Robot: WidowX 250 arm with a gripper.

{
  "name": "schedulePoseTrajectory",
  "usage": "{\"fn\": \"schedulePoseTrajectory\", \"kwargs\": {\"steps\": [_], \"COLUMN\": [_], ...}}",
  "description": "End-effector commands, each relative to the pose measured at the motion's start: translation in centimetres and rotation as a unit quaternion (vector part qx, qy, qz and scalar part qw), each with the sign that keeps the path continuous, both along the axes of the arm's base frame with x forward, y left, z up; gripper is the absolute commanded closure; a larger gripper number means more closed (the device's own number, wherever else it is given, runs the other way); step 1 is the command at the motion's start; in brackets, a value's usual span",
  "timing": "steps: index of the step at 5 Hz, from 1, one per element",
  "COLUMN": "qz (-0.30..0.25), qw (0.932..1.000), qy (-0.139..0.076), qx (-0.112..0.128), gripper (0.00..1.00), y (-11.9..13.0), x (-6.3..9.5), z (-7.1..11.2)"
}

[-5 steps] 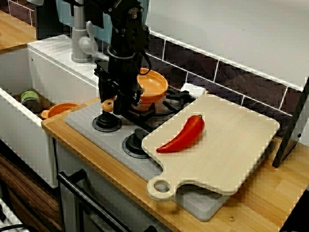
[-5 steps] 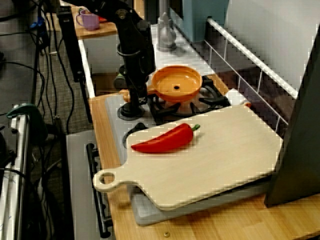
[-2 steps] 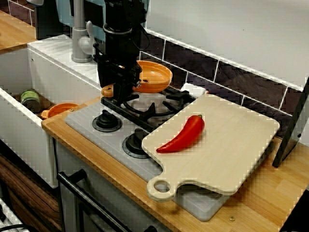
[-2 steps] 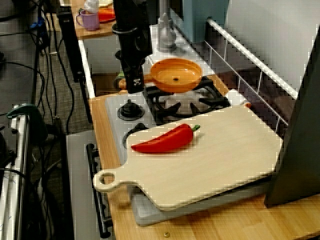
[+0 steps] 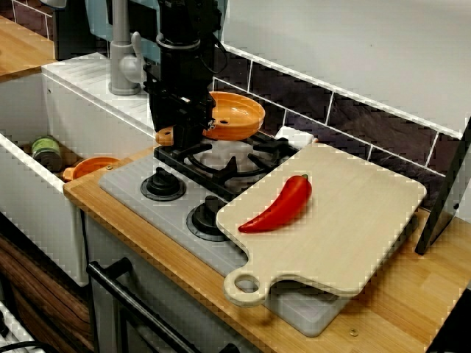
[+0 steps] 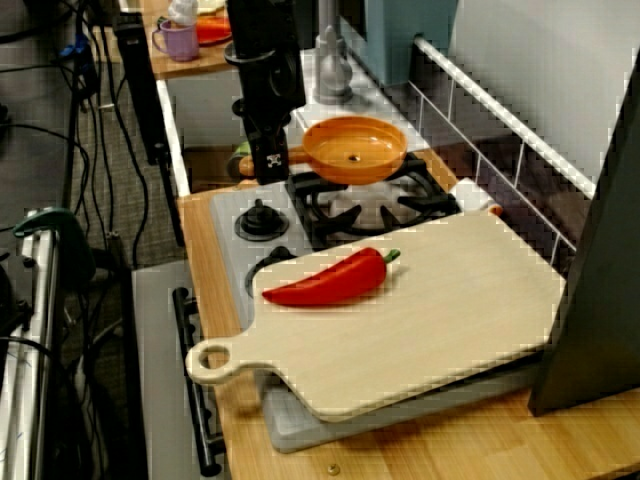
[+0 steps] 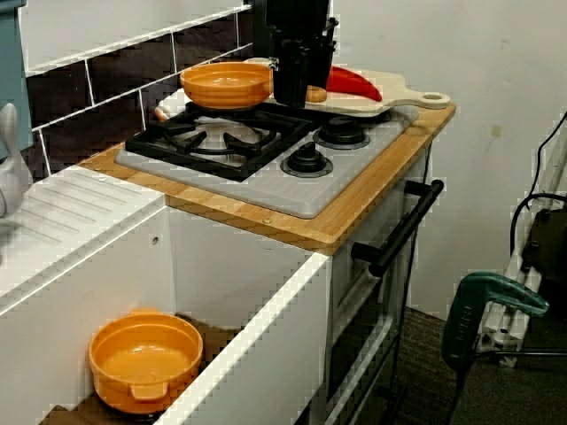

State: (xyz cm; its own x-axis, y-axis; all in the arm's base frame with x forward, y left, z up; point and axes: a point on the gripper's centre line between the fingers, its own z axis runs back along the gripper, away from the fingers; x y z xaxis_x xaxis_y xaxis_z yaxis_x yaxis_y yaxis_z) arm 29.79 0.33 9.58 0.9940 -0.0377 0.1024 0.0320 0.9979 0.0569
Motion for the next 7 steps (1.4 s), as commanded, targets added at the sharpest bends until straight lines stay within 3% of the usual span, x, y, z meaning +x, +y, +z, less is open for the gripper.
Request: {"fn": "schedulePoseTrajectory", "kwargs": {"steps": [1, 4, 7], "qz": [0.009, 0.02, 0.012], "qw": [0.9996, 0.9998, 0.9999], "qy": [-0.026, -0.007, 0.005], "qx": [0.011, 0.001, -0.009], "gripper": [1.0, 1.0, 1.0], "y": [0.5, 0.4, -0.1], "x": [1.8, 2.8, 1.7], "z": [0.5, 0.0, 0.1]}}
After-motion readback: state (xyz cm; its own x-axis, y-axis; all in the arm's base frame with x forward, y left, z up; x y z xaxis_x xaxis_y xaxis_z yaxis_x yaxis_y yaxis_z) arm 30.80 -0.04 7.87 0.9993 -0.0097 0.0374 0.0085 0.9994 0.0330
